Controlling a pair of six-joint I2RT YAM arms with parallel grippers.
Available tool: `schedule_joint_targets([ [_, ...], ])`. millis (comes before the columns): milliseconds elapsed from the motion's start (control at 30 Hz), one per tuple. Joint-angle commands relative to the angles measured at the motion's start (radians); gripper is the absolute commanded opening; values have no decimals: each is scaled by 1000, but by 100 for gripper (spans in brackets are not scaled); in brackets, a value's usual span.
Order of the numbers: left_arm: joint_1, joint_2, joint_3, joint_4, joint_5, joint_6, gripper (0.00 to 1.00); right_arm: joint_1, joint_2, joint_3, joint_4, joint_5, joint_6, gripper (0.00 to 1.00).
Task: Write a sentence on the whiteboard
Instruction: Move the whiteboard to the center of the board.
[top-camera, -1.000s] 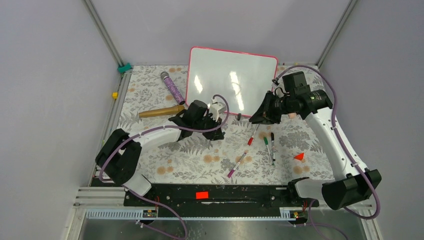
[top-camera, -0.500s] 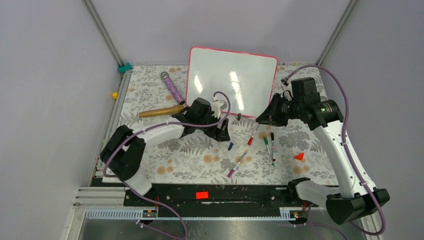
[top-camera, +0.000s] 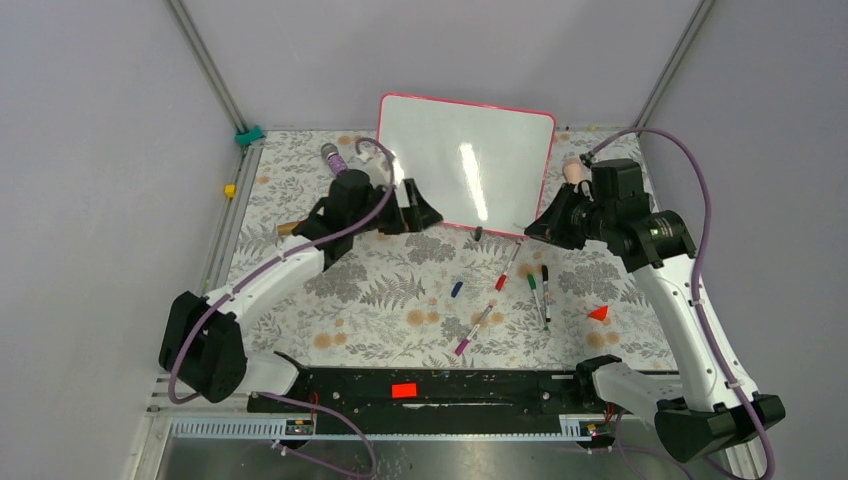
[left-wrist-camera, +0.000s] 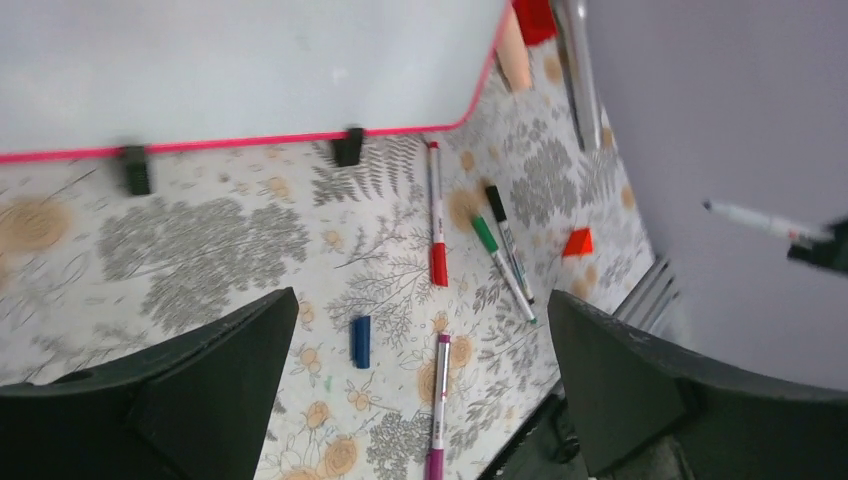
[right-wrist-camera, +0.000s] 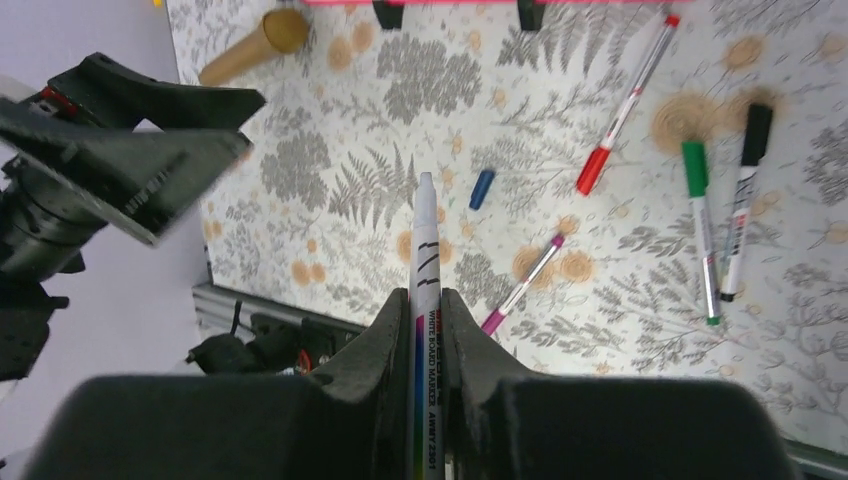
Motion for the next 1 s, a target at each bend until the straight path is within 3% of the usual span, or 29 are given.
schedule_joint_targets([
  [0, 204, -4, -6, 25, 111, -255, 99, -6, -21, 53, 50, 95, -35, 0],
  [100, 312, 5, -42, 87, 216, -339, 99, -6, -32, 28, 33, 130, -34, 0],
  [167, 341, -3, -28, 59, 214, -326, 99, -6, -51, 3, 37, 161, -22, 0],
  [333, 359, 10, 150, -244, 138, -184, 99, -8, -107, -38, 60, 269, -3, 0],
  [433, 444, 16, 183, -343, 110, -196, 99, -8, -154, -42, 51, 416, 41, 0],
  [600, 612, -86, 12, -91, 159, -295, 99, -8, -255, -77, 69, 595, 100, 0],
  [800, 617, -36, 132, -250, 161, -150, 99, -11, -200, -59, 73, 599, 128, 0],
  [967, 613, 13, 117, -138, 164, -238, 98, -36, -25, 68, 150, 573, 169, 0],
])
